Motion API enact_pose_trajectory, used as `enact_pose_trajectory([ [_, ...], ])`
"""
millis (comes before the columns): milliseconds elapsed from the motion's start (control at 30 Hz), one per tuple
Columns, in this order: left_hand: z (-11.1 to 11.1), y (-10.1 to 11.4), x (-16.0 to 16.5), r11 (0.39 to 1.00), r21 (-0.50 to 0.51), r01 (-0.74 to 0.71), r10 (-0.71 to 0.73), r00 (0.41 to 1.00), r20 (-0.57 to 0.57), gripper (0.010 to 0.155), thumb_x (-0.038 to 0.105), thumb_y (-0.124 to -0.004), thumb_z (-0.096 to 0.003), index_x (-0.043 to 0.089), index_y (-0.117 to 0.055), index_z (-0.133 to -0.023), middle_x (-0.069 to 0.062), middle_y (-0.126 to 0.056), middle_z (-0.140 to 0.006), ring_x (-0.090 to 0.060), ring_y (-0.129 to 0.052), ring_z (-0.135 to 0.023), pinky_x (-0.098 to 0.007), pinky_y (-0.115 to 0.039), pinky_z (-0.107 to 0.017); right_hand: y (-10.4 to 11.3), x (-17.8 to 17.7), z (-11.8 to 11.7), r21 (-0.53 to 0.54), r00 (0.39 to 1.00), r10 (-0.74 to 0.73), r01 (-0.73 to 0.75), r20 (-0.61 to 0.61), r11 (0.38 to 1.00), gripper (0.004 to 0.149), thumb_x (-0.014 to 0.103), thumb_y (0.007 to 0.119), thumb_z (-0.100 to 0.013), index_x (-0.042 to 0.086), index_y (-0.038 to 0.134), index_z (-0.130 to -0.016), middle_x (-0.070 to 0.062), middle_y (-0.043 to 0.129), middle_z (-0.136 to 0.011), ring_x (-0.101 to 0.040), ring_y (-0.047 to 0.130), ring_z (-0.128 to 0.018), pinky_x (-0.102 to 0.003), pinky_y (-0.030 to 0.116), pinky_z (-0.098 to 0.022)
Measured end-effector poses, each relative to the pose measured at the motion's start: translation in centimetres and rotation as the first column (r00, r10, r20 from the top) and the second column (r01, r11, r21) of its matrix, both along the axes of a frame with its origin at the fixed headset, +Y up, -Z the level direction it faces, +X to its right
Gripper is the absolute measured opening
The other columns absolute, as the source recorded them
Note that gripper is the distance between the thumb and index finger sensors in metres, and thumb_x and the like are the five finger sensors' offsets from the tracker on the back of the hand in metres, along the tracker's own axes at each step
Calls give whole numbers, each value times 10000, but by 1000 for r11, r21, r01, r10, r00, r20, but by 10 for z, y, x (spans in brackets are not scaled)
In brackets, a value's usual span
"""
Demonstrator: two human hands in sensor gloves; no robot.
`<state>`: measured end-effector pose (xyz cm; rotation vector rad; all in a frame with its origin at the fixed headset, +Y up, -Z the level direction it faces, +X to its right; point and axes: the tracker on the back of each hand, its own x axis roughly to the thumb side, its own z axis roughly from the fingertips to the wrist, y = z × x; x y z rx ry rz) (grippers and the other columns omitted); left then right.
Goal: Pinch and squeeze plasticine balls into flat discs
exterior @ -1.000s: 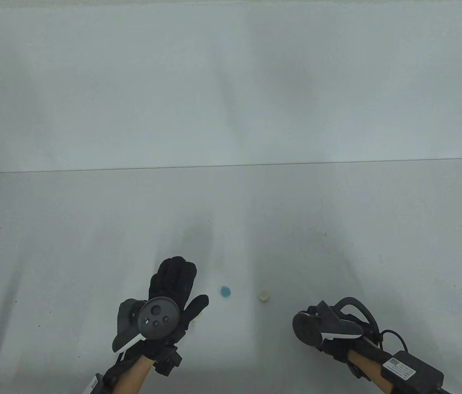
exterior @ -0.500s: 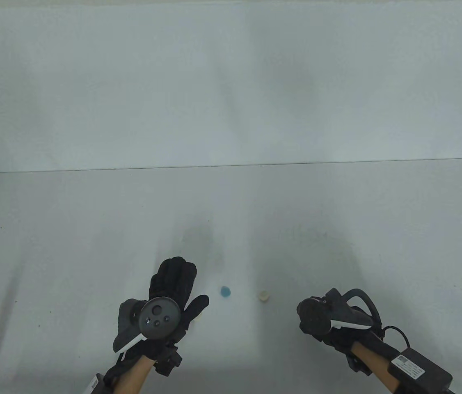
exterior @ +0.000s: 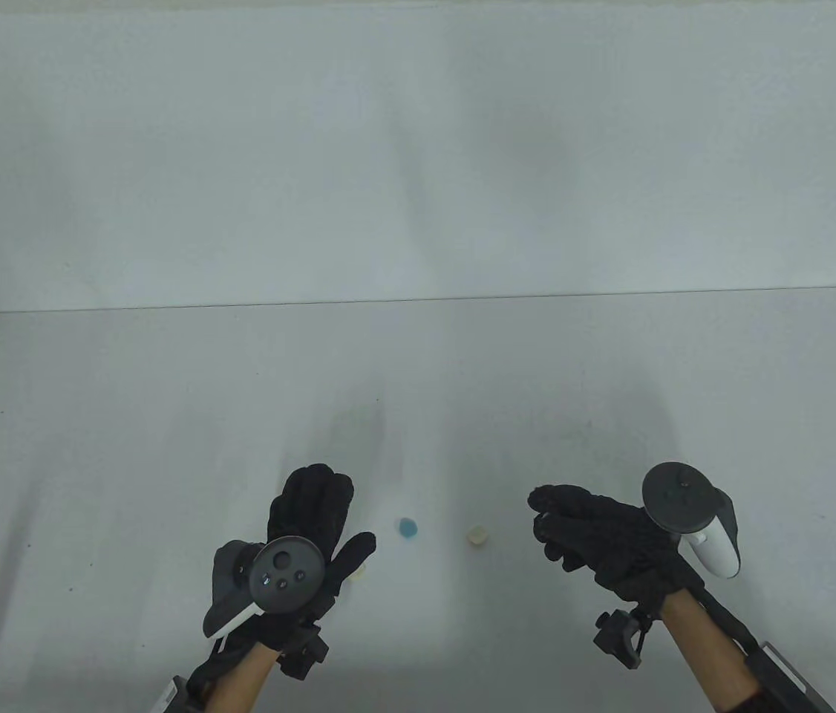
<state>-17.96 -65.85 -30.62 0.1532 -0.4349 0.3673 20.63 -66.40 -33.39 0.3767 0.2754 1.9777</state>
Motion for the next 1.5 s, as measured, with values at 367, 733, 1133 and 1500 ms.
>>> enact_pose_trajectory([
  [367,-1,-2,0,1000,-19,8,-8,1000,-9,770,479,-656,-548,20,-474,-1139,-306,-378,-1159,-583,-388,-1051,-658,-423,-719,-38,3,0,-217,947,-315,321,62,922,437,372,744,-588,65,816,-891,-171,967,-747,-285,1062,-539,-270,968,-340],
  [733,-5,-6,1,998,-51,22,-22,1000,-13,769,478,-656,-548,19,-475,-1138,-304,-377,-1160,-583,-388,-1051,-655,-422,-721,-48,1,-2,-238,952,-297,306,73,922,415,293,749,-579,54,787,-916,-163,969,-733,-238,1069,-533,-250,975,-355],
  [1133,-5,-7,1,998,-55,29,-30,999,-17,767,476,-657,-548,22,-474,-1138,-300,-374,-1161,-578,-384,-1053,-650,-420,-723,-47,2,0,-195,955,-260,284,139,939,426,241,702,-583,38,731,-956,-142,944,-744,-225,1047,-542,-263,971,-381],
  [1500,-5,-6,0,998,-52,23,-24,1000,-20,768,476,-657,-548,19,-474,-1138,-300,-371,-1161,-578,-381,-1054,-651,-418,-723,-47,4,2,-233,921,-370,389,124,891,611,428,684,-609,-33,639,-1008,-241,841,-859,-350,963,-652,-340,931,-457],
])
